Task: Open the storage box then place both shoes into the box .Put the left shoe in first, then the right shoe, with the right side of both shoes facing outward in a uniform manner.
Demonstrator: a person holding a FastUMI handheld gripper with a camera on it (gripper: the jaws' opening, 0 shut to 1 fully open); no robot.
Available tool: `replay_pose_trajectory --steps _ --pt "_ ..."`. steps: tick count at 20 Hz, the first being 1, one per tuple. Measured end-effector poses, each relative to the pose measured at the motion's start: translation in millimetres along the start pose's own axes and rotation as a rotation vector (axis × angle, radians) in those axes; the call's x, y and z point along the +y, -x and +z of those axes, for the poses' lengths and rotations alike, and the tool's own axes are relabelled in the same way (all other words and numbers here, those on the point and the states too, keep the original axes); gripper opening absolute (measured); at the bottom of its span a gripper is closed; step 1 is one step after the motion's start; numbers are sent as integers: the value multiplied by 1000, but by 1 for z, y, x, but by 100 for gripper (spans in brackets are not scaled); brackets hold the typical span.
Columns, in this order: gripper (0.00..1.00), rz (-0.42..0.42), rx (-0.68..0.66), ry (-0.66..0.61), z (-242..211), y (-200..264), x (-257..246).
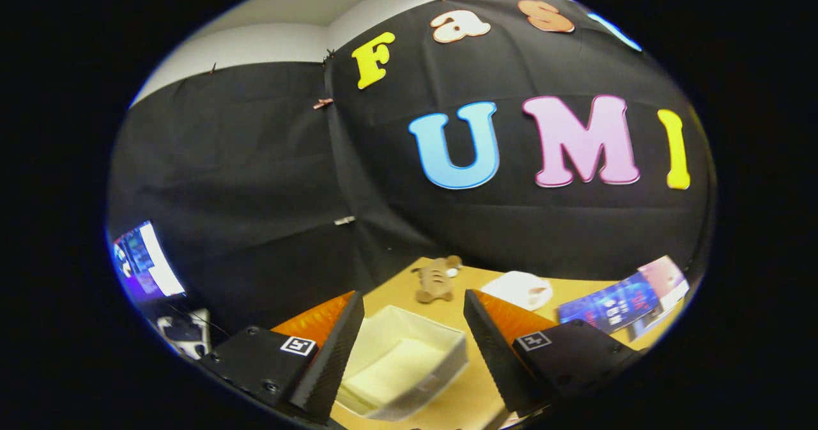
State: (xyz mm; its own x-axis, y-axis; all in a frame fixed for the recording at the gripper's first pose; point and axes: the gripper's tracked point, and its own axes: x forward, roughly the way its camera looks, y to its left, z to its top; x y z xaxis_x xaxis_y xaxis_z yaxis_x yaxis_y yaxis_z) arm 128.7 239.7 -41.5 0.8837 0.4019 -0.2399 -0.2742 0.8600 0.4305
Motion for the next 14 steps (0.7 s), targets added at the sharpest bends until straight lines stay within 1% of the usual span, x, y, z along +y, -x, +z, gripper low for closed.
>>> replay_pose_trajectory --steps 4,8,10,12,14 --pt "98 -98 85 40 -44 39 -63" --pt "98 -177 193 115 -108 74 -111" --pt "98 -201 255 127 -142 88 -127" --pt "98 -219 319 123 -173 91 -139" --pt "96 -225 380 115 -203 94 -146"
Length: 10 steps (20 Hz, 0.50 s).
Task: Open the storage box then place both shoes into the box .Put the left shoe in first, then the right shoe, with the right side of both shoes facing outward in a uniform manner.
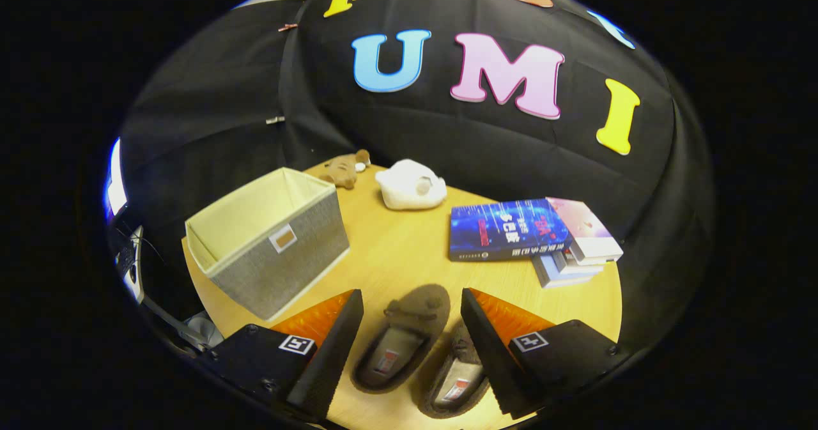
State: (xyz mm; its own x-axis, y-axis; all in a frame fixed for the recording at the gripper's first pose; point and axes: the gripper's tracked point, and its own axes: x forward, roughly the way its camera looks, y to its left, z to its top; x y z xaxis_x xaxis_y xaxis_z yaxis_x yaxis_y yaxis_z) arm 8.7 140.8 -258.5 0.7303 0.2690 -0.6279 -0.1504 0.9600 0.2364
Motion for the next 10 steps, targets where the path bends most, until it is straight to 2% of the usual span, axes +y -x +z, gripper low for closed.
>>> replay_pose_trajectory --steps 2,5,10 --pt "91 -5 55 9 -30 -19 -4" --pt "76 -22 138 12 -60 -45 -11" --pt "67 -61 211 -28 -86 -83 -22"
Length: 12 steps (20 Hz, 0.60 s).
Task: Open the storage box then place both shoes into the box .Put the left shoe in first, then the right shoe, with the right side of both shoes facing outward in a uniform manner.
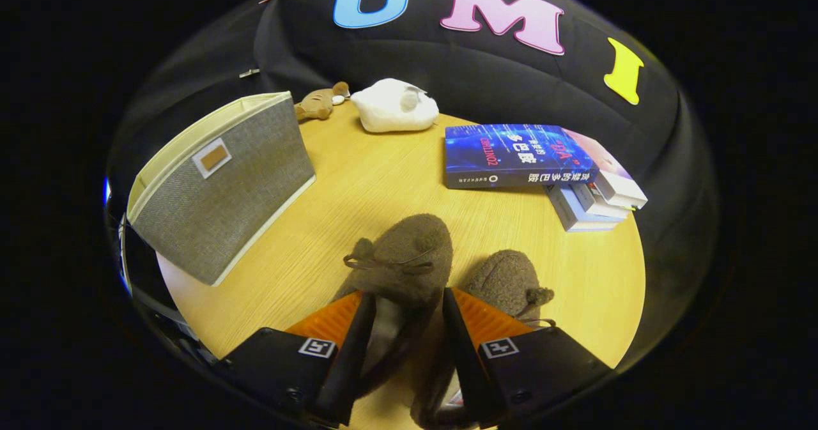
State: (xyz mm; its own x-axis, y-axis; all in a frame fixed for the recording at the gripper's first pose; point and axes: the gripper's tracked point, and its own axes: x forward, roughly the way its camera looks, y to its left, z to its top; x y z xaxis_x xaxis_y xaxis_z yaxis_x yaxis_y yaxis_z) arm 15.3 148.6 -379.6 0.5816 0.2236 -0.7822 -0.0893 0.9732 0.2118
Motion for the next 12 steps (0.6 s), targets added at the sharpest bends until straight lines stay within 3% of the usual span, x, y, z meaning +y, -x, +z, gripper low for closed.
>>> replay_pose_trajectory --steps 3,6,7,12 --pt "32 -42 31 -13 -9 -18 -10" --pt "19 -67 44 -73 -11 -24 -18" --pt "8 -53 38 -98 -9 -22 -15" --pt "6 -65 -60 -100 13 22 -27"
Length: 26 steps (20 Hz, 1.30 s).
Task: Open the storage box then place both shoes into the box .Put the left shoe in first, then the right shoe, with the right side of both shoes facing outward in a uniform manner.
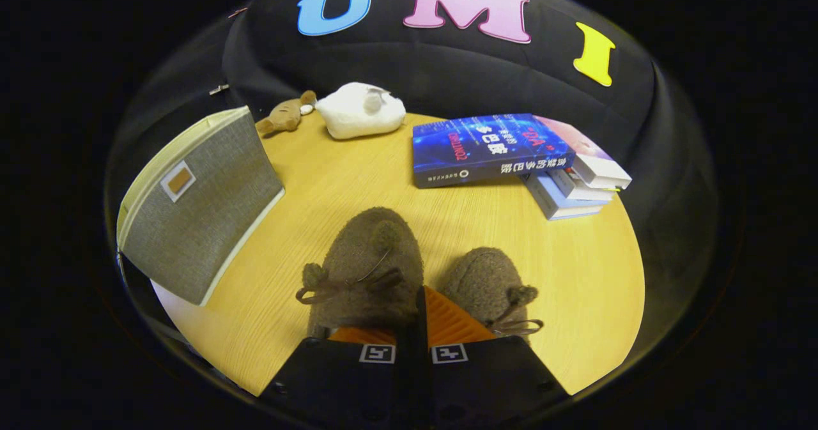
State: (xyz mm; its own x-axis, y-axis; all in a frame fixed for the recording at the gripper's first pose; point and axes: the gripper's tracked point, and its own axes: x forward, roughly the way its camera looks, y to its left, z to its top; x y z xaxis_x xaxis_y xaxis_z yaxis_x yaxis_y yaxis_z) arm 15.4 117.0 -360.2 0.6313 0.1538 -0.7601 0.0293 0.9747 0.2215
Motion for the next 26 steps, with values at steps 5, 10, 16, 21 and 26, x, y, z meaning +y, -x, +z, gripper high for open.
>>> replay_pose_trajectory --steps 5,10,16,21,26 --pt "6 -73 -178 -30 47 92 -41" --pt "6 -193 -344 -31 80 207 -76" --pt "6 -297 -493 -109 93 327 -79" --pt "6 -361 -618 -4 132 408 -49" --pt "6 -196 -612 -10 165 403 36"
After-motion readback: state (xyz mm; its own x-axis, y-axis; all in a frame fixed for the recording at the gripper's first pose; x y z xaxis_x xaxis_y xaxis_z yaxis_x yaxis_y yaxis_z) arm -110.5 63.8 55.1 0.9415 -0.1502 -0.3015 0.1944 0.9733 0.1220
